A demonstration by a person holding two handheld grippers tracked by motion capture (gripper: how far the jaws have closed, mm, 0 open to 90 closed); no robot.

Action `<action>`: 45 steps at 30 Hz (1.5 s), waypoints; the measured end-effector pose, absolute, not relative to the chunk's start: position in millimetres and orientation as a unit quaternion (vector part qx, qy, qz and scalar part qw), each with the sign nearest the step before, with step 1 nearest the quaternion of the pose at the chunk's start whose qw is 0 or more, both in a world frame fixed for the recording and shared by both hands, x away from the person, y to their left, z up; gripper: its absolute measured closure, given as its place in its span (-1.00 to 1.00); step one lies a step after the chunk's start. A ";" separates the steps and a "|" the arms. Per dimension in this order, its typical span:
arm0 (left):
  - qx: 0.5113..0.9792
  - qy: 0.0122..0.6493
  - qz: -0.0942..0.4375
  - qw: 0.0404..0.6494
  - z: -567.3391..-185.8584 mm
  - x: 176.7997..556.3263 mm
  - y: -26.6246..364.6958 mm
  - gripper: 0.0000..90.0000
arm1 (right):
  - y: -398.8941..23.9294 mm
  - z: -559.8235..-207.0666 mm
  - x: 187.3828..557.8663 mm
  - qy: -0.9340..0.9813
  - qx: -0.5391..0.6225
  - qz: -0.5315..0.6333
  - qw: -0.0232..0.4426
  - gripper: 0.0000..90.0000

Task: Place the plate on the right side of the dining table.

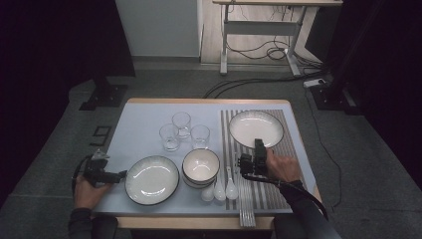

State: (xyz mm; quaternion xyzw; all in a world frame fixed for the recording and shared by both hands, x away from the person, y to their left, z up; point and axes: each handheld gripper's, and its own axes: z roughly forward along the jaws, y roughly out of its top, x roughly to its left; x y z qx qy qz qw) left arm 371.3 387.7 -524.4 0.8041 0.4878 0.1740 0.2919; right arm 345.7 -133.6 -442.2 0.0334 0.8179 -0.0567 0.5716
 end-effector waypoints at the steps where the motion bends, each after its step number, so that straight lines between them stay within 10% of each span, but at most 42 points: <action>1: 0.804 0.488 0.174 0.292 -524.4 371.3 387.7 -1.00 | -135.8 -444.2 346.5 0.818 0.036 -0.057 0.571 0.63; 45: 0.804 0.488 0.174 0.292 -524.4 371.4 387.8 -1.00 | -162.2 -532.6 363.0 0.848 0.066 -0.077 0.520 0.60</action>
